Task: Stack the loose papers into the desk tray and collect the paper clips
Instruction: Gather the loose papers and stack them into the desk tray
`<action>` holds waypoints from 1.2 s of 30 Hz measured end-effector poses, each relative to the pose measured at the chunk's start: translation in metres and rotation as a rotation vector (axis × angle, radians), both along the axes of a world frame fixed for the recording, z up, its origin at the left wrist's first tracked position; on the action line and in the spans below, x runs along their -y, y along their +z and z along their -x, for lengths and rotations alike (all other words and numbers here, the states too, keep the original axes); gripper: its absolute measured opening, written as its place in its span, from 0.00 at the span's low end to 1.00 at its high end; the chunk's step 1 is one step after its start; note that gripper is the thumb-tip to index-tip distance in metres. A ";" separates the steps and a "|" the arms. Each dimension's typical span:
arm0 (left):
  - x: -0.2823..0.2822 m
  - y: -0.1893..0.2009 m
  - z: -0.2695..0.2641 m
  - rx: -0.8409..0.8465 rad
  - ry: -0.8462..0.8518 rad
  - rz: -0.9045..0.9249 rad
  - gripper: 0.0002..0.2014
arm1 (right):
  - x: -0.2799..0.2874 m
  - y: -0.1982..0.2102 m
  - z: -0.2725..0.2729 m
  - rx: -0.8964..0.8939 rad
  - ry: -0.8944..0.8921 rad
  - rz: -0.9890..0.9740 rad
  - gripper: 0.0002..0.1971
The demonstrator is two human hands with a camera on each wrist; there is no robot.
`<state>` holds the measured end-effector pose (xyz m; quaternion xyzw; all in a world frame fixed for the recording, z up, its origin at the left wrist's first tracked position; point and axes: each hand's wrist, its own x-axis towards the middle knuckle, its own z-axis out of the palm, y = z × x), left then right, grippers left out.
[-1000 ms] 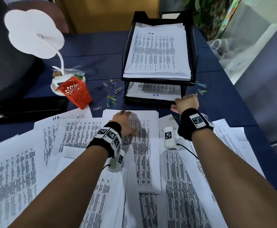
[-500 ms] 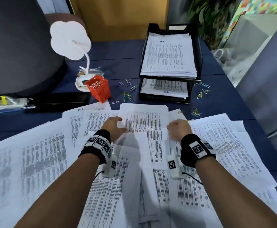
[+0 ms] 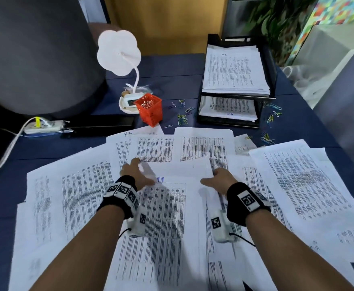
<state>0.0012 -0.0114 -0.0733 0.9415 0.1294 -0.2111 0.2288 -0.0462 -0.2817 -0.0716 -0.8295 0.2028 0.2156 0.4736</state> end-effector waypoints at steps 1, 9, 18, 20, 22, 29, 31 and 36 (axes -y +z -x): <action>-0.003 0.000 0.002 0.004 -0.006 -0.022 0.54 | -0.003 -0.001 0.002 0.008 0.005 -0.003 0.17; -0.021 -0.008 0.018 0.229 0.125 0.288 0.38 | -0.003 -0.004 0.012 0.073 -0.176 -0.187 0.18; -0.020 -0.012 0.023 0.277 0.268 0.565 0.15 | 0.003 -0.007 0.007 0.098 -0.392 -0.403 0.17; -0.011 -0.012 0.022 0.333 0.317 0.629 0.11 | 0.001 -0.007 0.010 0.091 -0.420 -0.433 0.23; -0.001 -0.010 0.023 0.375 0.335 0.697 0.10 | 0.000 -0.008 0.013 0.067 -0.411 -0.452 0.37; 0.036 -0.008 0.029 0.342 0.283 0.808 0.05 | 0.014 -0.024 0.020 0.123 -0.262 -0.287 0.41; 0.041 -0.007 0.032 0.260 0.240 0.781 0.07 | 0.006 -0.006 0.027 0.174 -0.265 -0.271 0.23; 0.037 -0.003 0.031 0.209 0.187 0.679 0.28 | 0.007 -0.003 0.026 0.246 -0.416 -0.385 0.18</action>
